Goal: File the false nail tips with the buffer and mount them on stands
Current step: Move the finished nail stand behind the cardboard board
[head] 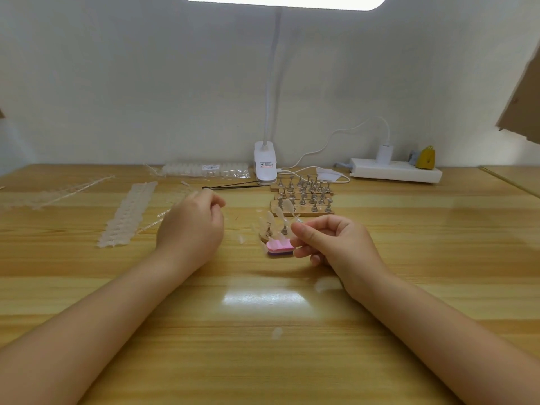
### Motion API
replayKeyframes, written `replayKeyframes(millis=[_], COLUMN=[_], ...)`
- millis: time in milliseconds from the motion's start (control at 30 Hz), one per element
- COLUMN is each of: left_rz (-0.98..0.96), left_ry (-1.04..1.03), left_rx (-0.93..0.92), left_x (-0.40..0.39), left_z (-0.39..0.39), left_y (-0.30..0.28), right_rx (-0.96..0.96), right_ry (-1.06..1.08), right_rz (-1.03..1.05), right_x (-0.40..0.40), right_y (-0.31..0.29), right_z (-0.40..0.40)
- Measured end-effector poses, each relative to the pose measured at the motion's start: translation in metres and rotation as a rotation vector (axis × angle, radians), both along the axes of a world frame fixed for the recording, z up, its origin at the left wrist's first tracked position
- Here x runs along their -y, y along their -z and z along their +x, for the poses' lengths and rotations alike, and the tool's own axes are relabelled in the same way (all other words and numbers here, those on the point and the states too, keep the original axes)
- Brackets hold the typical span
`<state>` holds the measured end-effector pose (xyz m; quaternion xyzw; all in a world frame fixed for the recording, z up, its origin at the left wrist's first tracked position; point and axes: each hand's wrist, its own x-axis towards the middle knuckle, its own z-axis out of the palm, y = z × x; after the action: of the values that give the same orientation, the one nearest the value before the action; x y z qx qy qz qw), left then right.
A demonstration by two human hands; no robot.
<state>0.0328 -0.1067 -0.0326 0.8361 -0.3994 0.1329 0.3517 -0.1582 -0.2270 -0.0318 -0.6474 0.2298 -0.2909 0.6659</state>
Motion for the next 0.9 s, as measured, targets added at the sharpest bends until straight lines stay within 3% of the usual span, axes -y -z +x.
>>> replayKeyframes(millis=[133,267,433,633,900], left_rz=[-0.165,-0.068,-0.235,-0.345,-0.225], left_ry=[0.292,0.531,0.516,0.446,0.459], left_rx=[-0.348,-0.408,-0.544,-0.606,-0.465], left_x=[-0.002,0.003,0.005,0.006,0.006], left_z=[-0.012,-0.041,-0.058,-0.085,-0.100], left_y=[-0.013,-0.014,-0.013,-0.003,0.004], right_rx=[0.002,0.004,0.033,0.063,0.076], right_ry=[-0.019,-0.029,-0.064,-0.145,-0.300], right_rz=[-0.020,-0.079,-0.083,0.070,0.166], right_x=[-0.001,-0.004,-0.002,0.006,0.015], right_y=[-0.001,-0.001,0.003,0.004,0.001], right_z=[0.000,0.000,0.000,0.000,-0.003])
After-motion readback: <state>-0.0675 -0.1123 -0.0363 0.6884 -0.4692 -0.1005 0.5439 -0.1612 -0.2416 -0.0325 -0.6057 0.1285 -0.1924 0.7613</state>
